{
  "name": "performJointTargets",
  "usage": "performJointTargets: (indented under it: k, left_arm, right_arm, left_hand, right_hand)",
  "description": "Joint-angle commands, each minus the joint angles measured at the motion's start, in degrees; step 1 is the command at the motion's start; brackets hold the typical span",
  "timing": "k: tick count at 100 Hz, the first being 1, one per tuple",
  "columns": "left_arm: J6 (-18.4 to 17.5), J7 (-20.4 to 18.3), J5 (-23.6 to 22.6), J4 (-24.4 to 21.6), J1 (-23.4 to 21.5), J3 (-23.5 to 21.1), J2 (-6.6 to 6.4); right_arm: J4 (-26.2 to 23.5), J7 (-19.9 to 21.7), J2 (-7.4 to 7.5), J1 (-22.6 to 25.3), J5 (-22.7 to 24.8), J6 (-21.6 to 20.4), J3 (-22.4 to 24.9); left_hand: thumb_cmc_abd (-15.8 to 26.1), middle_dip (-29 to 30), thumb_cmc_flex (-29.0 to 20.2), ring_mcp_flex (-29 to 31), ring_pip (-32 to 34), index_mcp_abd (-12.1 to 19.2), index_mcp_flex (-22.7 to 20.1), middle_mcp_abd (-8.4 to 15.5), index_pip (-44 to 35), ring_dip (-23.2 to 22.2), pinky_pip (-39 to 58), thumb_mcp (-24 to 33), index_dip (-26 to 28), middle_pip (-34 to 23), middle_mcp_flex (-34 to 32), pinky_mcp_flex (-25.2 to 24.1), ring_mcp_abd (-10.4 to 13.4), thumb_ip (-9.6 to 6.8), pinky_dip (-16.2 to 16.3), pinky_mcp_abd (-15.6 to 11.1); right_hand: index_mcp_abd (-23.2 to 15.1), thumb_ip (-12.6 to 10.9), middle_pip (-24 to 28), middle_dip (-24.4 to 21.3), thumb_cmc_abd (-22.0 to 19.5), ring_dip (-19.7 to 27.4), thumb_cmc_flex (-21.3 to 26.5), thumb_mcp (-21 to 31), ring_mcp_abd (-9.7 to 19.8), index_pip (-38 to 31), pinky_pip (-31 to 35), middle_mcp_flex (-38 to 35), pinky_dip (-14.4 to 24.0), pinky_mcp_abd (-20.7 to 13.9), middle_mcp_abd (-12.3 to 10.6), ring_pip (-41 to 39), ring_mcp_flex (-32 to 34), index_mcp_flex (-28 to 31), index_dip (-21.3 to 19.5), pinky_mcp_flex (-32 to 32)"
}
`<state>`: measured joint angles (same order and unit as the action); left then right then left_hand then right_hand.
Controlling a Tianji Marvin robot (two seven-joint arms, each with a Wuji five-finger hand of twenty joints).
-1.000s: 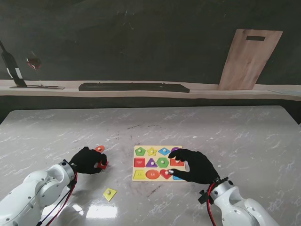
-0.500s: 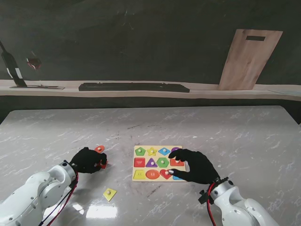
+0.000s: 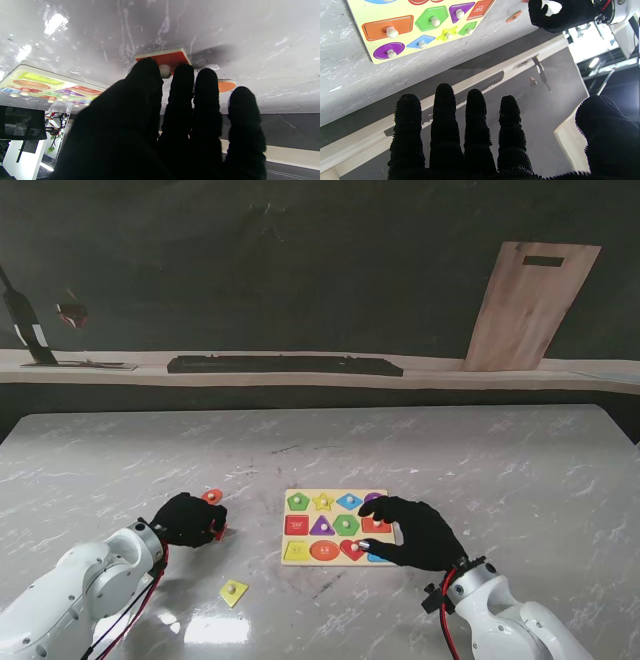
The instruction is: Fit puzzle pieces into a puzzle board
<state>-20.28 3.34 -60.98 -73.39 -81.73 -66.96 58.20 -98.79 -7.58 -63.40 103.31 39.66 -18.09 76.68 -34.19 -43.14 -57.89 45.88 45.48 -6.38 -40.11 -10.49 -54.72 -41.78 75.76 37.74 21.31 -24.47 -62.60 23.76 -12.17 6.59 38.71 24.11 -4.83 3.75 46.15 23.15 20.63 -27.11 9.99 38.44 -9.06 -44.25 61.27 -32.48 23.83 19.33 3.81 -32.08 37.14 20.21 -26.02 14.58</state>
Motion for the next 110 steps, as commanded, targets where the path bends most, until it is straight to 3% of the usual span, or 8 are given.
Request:
performJointTargets:
  k: [1, 26, 45, 86, 110]
  left_arm:
    - [0.02, -0.16, -0.15, 1.09, -0.15, 0.62, -0.15]
    - [0.26, 0.14, 0.71, 2.42, 1.02, 2.86, -0.06]
    - [1.58, 2.12, 1.48, 3.11, 1.16, 3.98, 0.32]
    - [3.46, 4.29, 2.46, 0.81, -1.3, 1.55, 1.07]
    - [3.94, 4.31, 0.93, -3.57, -3.91, -1.46, 1.17]
  right_arm:
    - [-0.07, 0.05, 0.05, 0.31, 0.12, 0.03, -0.19]
    - [-0.04, 0.18, 0.03, 0.2, -0.23, 0.08, -0.22]
    - [-0.15, 0.16, -0.01, 0.38, -0.48, -0.24, 0.04]
    - [-0.52, -0.24, -0.08, 0.91, -0.45, -0.53, 0.61]
    - [-0.46, 0.09, -0.04, 0.85, -0.62, -0.5, 0.58]
  left_hand:
    - [-2.4, 1.93, -0.19, 2.21, 1.52, 0.44, -2.51, 1.41, -2.69, 0.8, 2.64, 3.07, -0.39, 0.09, -2.62, 0.79, 2.17, 2.69, 0.77, -4.22]
    - [-5.54, 0.98, 3.31, 4.98, 3.69, 0.12, -3.06, 1.04, -6.96, 0.81, 3.04, 12.12, -0.02, -3.92, -3.8, 4.06, 1.49, 3.13, -0.16, -1.75]
    - [-7.94, -0.68, 7.95, 6.67, 5.61, -0.03, -3.02, 1.19, -10.31, -0.38, 3.5, 20.57, 0.7, -7.44, -4.26, 6.29, 1.36, 1.02, -0.84, -0.52]
    - [-7.01, -3.64, 8.98, 6.31, 5.54, 0.44, -1.48, 1.23, -12.06, -3.95, 2.3, 23.2, 1.82, -9.11, -2.68, 6.55, 1.25, -1.52, -1.97, -0.45]
    - [-6.68, -5.14, 9.71, 6.72, 8.54, -0.64, -0.66, -0.01, -12.29, -6.49, 5.93, 23.32, 3.35, -11.04, -2.46, 7.21, 0.64, -2.58, 0.32, -0.41]
  right_hand:
    - [-1.28, -1.08, 0.75, 0.1, -1.13, -0.67, -0.49, -1.25, 1.61, -0.78, 0.15, 0.1, 0.89, -0.88, -0.22, -0.31, -0.36, 0.3, 0.39, -0.92]
    - [-2.73, -1.07, 0.63, 0.07, -1.17, -0.67, -0.32, -1.29, 1.6, -0.84, 0.11, -0.19, 0.91, -0.78, -0.19, -0.26, -0.4, 0.97, 0.38, -0.97]
    - [-4.67, -1.03, 0.46, 0.01, -1.21, -0.65, -0.02, -1.45, 1.55, -0.84, 0.06, -0.42, 0.91, -0.71, -0.26, -0.2, -0.42, 1.97, 0.28, -1.04]
    - [-5.57, -1.04, 0.18, -0.07, -1.29, -0.63, 0.28, -1.71, 1.69, -0.6, 0.01, -0.96, 0.92, -0.63, -0.45, -0.1, -0.45, 2.76, 0.03, -1.09]
    - [-4.93, -1.07, 0.24, -0.01, -1.2, -0.64, 0.33, -1.71, 1.74, -0.51, 0.0, -0.86, 0.93, -0.69, -0.46, -0.13, -0.47, 2.57, -0.07, -1.08]
